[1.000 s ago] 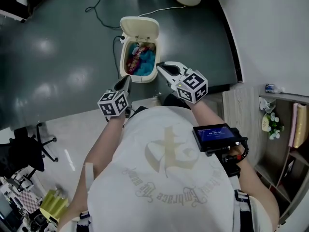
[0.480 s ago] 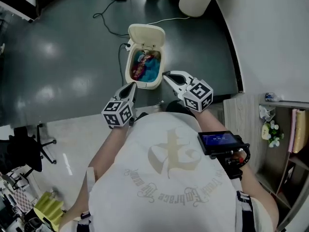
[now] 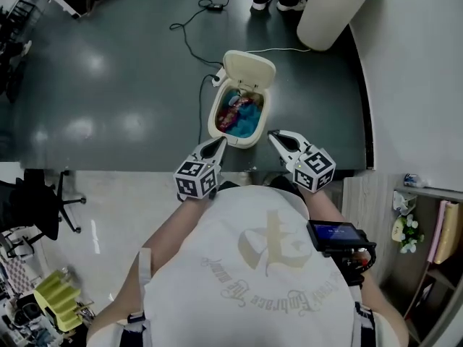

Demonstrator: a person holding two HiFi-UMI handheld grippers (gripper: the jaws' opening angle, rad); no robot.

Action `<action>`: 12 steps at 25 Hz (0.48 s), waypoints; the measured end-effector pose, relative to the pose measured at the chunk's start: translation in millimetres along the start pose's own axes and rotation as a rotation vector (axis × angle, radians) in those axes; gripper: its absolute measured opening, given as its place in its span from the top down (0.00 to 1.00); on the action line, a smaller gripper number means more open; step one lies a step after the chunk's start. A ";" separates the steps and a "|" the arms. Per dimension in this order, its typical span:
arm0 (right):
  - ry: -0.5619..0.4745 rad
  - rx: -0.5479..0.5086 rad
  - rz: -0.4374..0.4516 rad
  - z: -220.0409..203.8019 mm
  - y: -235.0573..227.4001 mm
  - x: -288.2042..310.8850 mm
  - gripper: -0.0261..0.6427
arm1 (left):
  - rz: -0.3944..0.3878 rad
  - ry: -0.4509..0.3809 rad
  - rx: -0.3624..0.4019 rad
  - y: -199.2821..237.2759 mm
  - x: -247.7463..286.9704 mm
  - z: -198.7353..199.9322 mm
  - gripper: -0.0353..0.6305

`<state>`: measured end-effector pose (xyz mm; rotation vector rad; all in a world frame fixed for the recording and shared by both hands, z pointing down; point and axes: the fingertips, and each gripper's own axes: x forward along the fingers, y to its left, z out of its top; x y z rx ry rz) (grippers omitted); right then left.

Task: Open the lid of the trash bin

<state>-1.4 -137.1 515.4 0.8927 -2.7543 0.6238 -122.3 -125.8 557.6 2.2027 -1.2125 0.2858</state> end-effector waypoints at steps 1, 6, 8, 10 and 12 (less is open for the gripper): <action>0.000 0.000 0.001 0.1 -1.0 1.0 0.96 | 0.000 -0.001 0.005 -0.5 0.6 0.9 0.93; 0.005 -0.001 0.013 -3.2 -1.9 3.3 0.96 | -0.006 -0.010 0.025 -7.2 0.1 2.3 0.93; 0.005 0.000 0.022 -5.2 2.2 4.1 0.96 | 0.000 -0.010 0.023 -6.3 -2.7 0.9 0.93; 0.006 0.002 0.027 -7.7 6.1 4.1 0.96 | 0.005 -0.008 0.019 -4.5 -5.2 -1.0 0.93; 0.005 0.006 0.030 -9.9 9.2 3.9 0.96 | 0.008 -0.006 0.015 -2.9 -7.1 -2.0 0.93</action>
